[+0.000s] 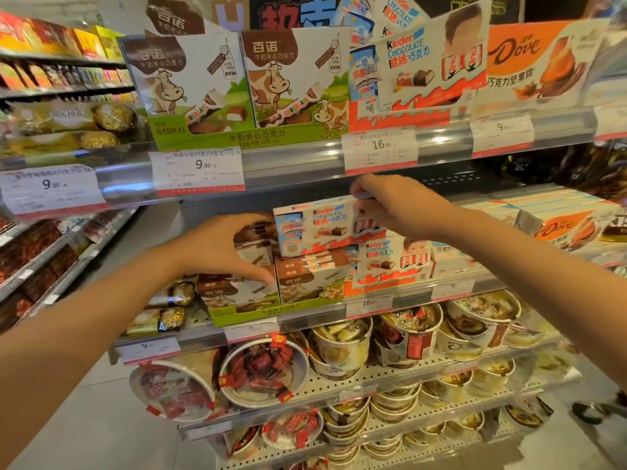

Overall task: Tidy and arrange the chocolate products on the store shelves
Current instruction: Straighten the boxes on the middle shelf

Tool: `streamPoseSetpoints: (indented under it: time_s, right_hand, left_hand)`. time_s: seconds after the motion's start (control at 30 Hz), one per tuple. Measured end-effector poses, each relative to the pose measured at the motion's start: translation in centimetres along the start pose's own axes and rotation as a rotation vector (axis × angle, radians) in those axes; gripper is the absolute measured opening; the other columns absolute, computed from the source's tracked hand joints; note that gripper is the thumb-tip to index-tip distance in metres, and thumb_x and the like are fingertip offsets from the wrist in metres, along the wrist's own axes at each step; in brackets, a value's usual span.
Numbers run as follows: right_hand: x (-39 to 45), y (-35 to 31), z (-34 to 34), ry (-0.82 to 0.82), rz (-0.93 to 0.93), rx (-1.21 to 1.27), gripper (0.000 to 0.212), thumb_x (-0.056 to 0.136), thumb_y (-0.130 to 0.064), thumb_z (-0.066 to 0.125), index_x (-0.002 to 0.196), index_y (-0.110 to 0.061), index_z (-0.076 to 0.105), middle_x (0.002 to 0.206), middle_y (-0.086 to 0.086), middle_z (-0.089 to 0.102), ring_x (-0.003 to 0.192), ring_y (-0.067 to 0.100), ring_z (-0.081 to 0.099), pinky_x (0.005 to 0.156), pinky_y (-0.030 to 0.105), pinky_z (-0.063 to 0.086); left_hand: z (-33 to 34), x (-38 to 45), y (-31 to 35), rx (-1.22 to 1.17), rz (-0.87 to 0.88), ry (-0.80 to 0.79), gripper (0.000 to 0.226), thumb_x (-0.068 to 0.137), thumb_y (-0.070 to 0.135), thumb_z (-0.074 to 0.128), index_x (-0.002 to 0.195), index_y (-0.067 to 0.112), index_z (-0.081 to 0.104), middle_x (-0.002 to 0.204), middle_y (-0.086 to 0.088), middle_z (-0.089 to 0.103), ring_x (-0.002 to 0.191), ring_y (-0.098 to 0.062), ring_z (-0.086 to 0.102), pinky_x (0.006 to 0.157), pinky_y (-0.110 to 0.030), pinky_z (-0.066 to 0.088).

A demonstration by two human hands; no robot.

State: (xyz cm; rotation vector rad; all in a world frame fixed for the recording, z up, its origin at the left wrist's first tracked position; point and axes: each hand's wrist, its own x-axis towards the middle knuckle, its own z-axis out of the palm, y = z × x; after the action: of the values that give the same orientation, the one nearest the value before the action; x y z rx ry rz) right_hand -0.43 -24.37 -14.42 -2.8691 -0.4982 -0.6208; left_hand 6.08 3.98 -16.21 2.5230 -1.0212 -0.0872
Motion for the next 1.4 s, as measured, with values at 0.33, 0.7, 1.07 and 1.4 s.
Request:
streamPoseSetpoints:
  time_s: [0.33, 0.7, 1.07, 1.4]
  right_hand:
    - [-3.2, 8.1, -2.7, -0.073, 0.067, -0.045, 0.026, 0.096, -0.018, 0.044, 0.12, -0.011, 0.05, 0.119, 0.011, 0.06, 0.104, 0.028, 0.058, 0.079, 0.036, 0.05]
    - [-3.3, 8.2, 0.5, -0.133, -0.136, -0.192, 0.027, 0.095, -0.028, 0.046, 0.12, -0.018, 0.05, 0.114, 0.005, 0.066, 0.098, 0.025, 0.063, 0.075, 0.035, 0.053]
    - [-3.0, 11.6, 4.4, -0.028, -0.353, 0.027, 0.025, 0.093, -0.024, 0.053, 0.111, -0.009, 0.062, 0.107, 0.008, 0.061, 0.1, 0.023, 0.053, 0.081, 0.03, 0.039]
    - [-3.0, 12.3, 5.2, -0.055, -0.409, 0.084, 0.036, 0.09, -0.029, 0.056, 0.121, -0.01, 0.054, 0.117, 0.008, 0.054, 0.106, 0.023, 0.048, 0.087, 0.033, 0.04]
  left_hand:
    - [3.5, 3.9, 4.7, 0.516, -0.001, 0.064, 0.1, 0.06, 0.06, 0.072, 0.143, 0.031, 0.022, 0.139, -0.002, 0.039, 0.128, -0.023, 0.036, 0.105, -0.036, 0.031]
    - [5.9, 7.9, 9.3, 0.348, -0.053, -0.018, 0.083, 0.071, 0.057, 0.067, 0.141, 0.042, 0.026, 0.153, -0.001, 0.022, 0.138, -0.025, 0.025, 0.111, -0.046, 0.027]
    - [8.1, 10.0, 11.1, 0.549, -0.154, 0.064, 0.035, 0.076, 0.054, 0.064, 0.104, 0.032, 0.065, 0.129, 0.01, 0.055, 0.121, -0.016, 0.046, 0.098, -0.043, 0.035]
    - [8.5, 10.8, 11.3, 0.637, -0.232, 0.024, 0.029, 0.074, 0.057, 0.065, 0.082, 0.029, 0.068, 0.091, 0.01, 0.069, 0.078, -0.009, 0.055, 0.061, -0.027, 0.037]
